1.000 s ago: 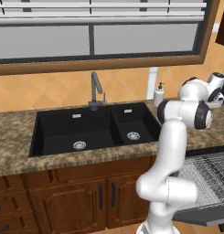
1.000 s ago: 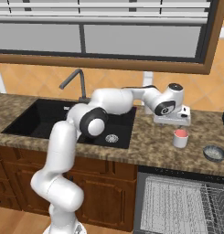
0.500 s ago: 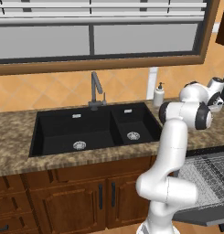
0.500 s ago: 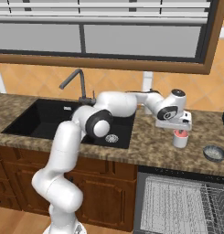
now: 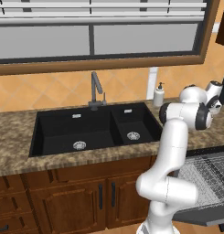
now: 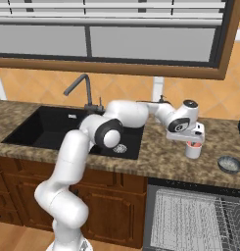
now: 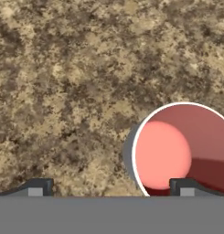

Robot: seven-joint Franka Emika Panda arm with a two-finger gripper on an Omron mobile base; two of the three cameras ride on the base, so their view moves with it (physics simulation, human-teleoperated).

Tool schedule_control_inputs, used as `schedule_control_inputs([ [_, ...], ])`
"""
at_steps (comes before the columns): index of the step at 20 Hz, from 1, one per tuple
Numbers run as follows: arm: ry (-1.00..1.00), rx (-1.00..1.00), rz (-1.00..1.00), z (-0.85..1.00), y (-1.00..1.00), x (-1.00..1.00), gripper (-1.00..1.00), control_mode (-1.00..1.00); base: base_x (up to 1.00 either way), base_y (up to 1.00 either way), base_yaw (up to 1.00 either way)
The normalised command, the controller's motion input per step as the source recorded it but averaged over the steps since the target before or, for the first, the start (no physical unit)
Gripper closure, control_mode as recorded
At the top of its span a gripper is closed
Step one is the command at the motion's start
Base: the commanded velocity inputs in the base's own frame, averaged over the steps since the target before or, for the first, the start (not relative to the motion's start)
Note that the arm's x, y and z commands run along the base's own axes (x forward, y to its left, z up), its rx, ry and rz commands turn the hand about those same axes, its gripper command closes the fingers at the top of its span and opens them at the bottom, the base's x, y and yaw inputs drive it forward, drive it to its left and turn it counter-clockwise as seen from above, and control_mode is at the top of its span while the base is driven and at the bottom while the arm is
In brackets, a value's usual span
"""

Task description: Pick up the cup and bowl from the counter, place them in the dishwasher, and close the dishwasher door.

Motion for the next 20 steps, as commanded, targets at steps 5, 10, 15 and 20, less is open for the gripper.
schedule_control_inputs([
  [5,0.00,0.00,0.00,-0.08,-0.03,0.15,-1.00,-1.00,0.00,0.00,0.00],
  [10,-0.02,0.00,0.00,-0.05,-0.15,0.08,-1.00,-1.00,0.00,0.00,0.00],
  [15,-0.06,0.00,0.00,-0.29,-0.01,0.03,-1.00,-1.00,0.00,0.00,0.00],
  [20,-0.03,0.00,0.00,-0.12,0.00,0.00,-1.00,-1.00,0.00,0.00,0.00],
])
